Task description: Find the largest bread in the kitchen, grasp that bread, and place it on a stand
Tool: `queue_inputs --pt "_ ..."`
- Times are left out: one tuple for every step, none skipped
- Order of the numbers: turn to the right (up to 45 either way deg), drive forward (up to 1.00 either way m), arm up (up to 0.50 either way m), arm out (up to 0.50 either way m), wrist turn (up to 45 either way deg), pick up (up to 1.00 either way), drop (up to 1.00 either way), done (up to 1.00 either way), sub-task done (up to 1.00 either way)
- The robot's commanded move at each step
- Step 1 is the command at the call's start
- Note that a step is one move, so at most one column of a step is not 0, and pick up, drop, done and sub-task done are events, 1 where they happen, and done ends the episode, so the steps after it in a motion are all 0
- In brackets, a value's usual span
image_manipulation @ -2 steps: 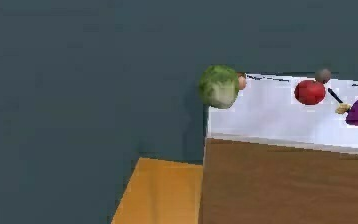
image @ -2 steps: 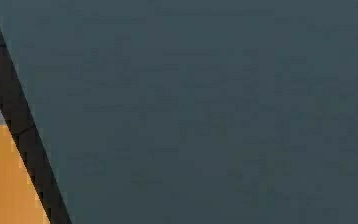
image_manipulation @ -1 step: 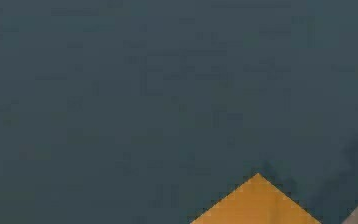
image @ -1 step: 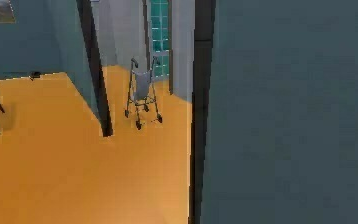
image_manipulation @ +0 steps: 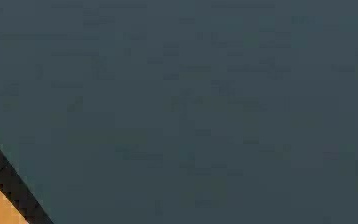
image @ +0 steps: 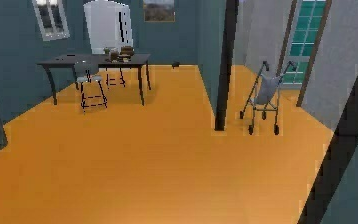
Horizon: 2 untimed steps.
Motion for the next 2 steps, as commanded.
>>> queue_inputs --pt "0.0 1.0 0.0 0.0 0.0 0.0 0.0 0.0 0.0" --pt "0.0 1.0 0.0 0.0 0.0 0.0 0.0 0.0 0.0"
